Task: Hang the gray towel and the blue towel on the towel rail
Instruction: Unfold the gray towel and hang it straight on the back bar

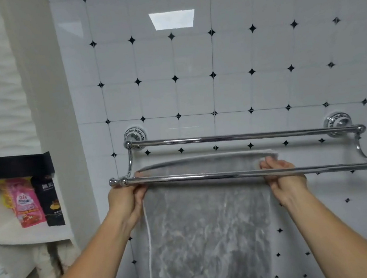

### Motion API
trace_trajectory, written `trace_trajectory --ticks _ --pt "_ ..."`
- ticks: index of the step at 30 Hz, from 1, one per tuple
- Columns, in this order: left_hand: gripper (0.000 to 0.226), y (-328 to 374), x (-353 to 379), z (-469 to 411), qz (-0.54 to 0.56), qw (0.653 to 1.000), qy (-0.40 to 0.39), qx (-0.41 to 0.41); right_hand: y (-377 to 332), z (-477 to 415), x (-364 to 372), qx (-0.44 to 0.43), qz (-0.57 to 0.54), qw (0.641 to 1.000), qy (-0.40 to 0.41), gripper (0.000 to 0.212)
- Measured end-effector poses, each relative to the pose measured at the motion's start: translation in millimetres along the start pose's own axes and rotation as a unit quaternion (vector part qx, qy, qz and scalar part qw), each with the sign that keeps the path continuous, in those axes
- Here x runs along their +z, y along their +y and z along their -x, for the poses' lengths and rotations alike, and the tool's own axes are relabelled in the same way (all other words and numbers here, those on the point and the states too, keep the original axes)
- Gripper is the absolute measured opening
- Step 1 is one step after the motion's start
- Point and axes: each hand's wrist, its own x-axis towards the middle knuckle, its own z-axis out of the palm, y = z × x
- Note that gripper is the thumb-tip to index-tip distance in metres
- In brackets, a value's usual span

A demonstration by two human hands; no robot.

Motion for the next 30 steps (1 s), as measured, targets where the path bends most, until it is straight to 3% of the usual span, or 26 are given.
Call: trace_trajectory --ticks 3,6,9,11,14,17,19,21,23,26,28,30 --pt "0.024 -17 6 -19 0.14 0.989 -0.03 -0.027 5 -13 12 -0.034 -0.071 0.996 -0.052 0.02" --pt "0.027 -34 24 -33 0.179 0.978 -0.099 -0.037 3 -27 23 -0.062 -0.145 0.986 -0.056 0.023" --pt "0.047 -38 53 -46 0.214 0.962 -0.171 -0.007 -7 -37 28 -0.075 -0.222 0.966 -0.106 0.042" --pt "0.044 -36 67 -48 0.245 0.944 -0.222 0.009 -13 -41 27 -0.079 -0.268 0.949 -0.145 0.051" --pt "0.043 -34 74 -49 0.287 0.924 -0.253 -0.002 -16 -45 25 -0.091 -0.301 0.925 -0.214 0.046" --pt "0.045 -31 76 -46 0.315 0.915 -0.252 0.0 -19 -47 34 -0.117 -0.265 0.917 -0.273 0.015" --pt "0.028 -27 85 -39 0.325 0.908 -0.263 0.024 -24 -53 35 -0.125 -0.243 0.918 -0.287 0.049" --pt "0.007 -23 95 -33 0.336 0.896 -0.285 0.051 -28 -52 36 -0.125 -0.225 0.919 -0.298 0.058" --pt "0.016 -20 102 -31 0.346 0.89 -0.294 0.047 -29 -53 37 -0.119 -0.218 0.925 -0.287 0.049" --pt "0.034 -18 103 -39 0.31 0.907 -0.282 0.041 -31 -54 35 -0.133 -0.19 0.936 -0.265 0.022" --pt "0.023 -19 101 -44 0.27 0.924 -0.265 0.058 -31 -56 33 -0.142 -0.155 0.936 -0.281 0.036" --pt "0.021 -21 98 -47 0.236 0.931 -0.261 0.095 -29 -59 28 -0.151 -0.126 0.936 -0.291 0.036"
